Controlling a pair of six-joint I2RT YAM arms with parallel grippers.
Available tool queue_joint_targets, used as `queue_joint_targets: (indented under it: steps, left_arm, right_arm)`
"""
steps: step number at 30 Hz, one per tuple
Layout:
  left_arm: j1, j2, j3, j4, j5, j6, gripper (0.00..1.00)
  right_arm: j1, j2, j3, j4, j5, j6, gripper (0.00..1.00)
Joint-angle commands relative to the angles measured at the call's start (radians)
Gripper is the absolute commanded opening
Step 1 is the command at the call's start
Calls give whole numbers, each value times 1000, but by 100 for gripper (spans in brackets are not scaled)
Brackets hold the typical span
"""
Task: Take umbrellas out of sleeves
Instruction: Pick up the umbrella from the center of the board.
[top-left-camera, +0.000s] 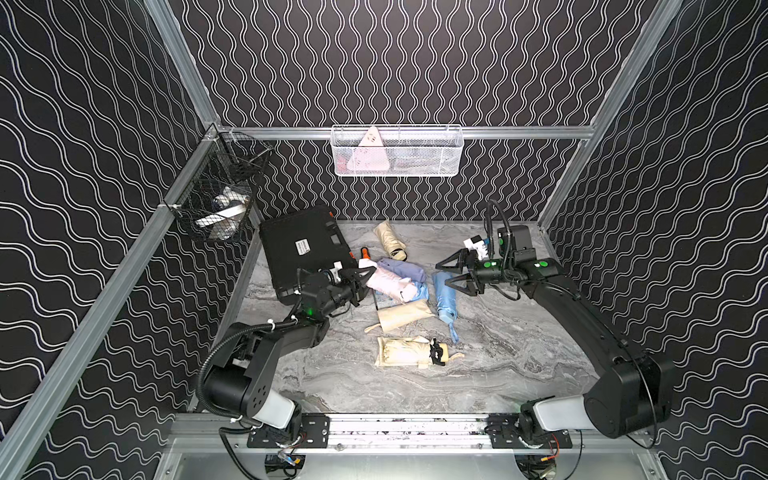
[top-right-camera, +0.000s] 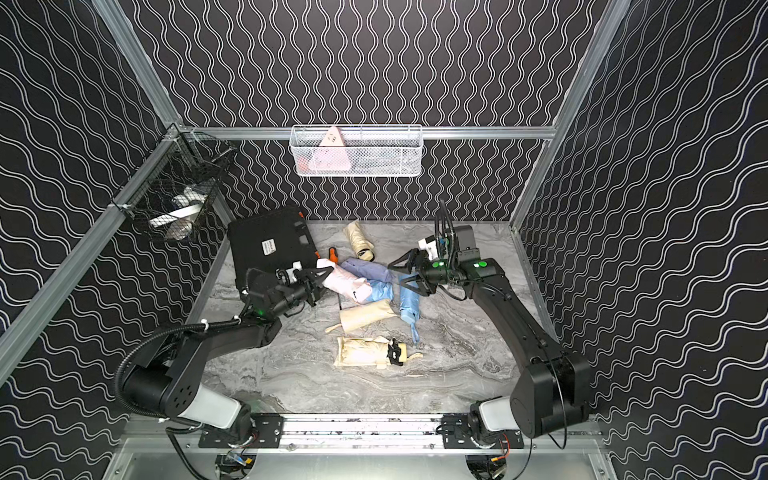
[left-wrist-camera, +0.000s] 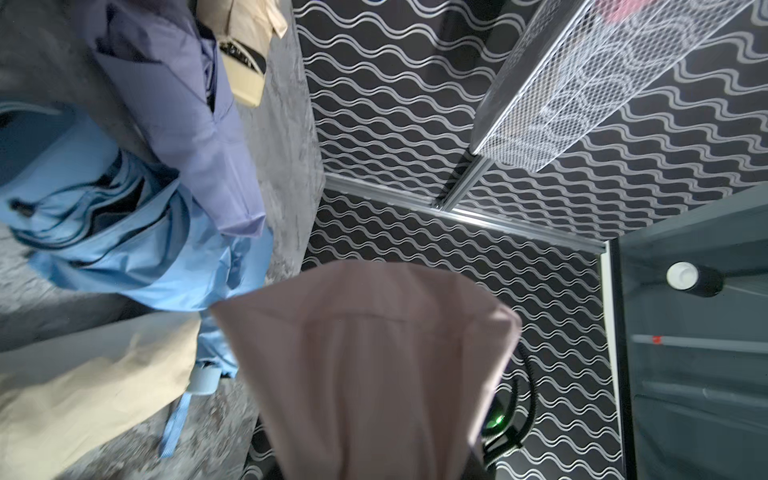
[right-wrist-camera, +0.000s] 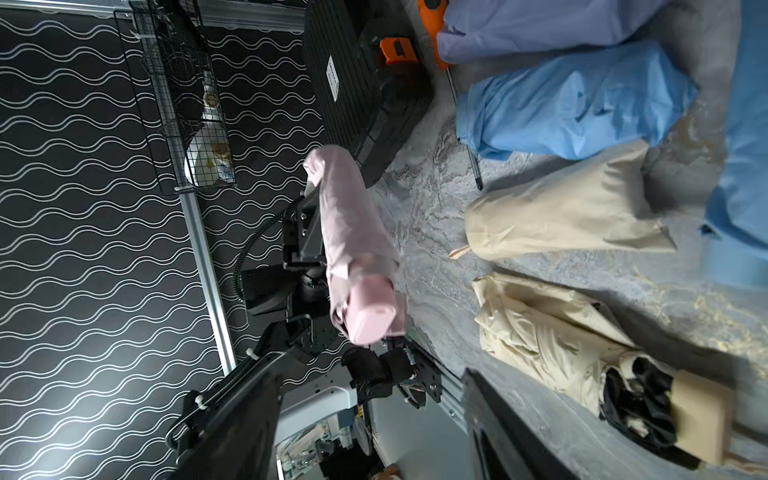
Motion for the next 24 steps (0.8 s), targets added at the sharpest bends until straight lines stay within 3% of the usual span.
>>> queue_joint_targets:
  steps: [1,13,24]
  left_arm:
    - [-6,15,-7,229,-94,-111,11]
    - [-13,-6,-38,241,-107,-130,12]
    - [-14,0,-46,256,-106,-138,12]
  right_arm:
    - [16,-32,-82,244,-46,195,62]
    - [204,98,-51,437,-38,244,49]
    - [226,132,-47,471,-25,250,43]
